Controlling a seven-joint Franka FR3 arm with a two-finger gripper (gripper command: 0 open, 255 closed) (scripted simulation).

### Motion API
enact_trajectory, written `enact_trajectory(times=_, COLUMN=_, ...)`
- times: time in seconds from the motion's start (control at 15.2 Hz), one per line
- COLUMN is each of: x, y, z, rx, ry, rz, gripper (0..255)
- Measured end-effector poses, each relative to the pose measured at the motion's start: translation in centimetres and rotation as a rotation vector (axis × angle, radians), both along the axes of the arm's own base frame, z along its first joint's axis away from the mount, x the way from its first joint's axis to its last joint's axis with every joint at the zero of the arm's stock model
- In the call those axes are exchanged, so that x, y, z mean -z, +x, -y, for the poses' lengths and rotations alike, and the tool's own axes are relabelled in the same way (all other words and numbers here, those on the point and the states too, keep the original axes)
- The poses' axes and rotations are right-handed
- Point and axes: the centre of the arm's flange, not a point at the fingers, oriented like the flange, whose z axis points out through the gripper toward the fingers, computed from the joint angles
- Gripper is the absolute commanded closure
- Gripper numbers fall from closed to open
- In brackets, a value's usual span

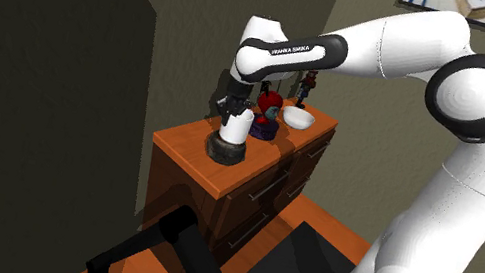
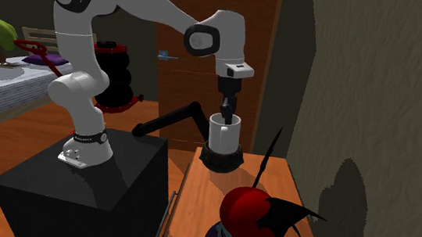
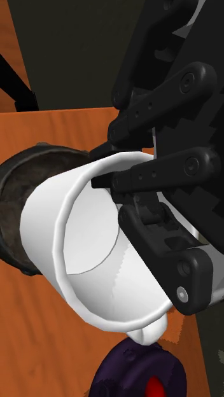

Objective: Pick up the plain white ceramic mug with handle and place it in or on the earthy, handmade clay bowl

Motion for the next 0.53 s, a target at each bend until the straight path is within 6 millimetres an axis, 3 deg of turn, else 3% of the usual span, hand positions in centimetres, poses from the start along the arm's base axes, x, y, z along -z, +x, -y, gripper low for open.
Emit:
enact_trajectory(times=0.33, x=0.16, y=-0.01, z=0.02, rx=0.000, ry=0.000, rz=0.001, gripper=255)
enact_trajectory(times=0.4, x=0.16, y=-0.01, z=0.02, rx=0.000, ry=0.000, rz=0.001, gripper=0)
enact_trajectory(times=0.53, x=0.14, y=-0.01, z=0.02, rx=0.000, ry=0.000, rz=0.001, gripper=0)
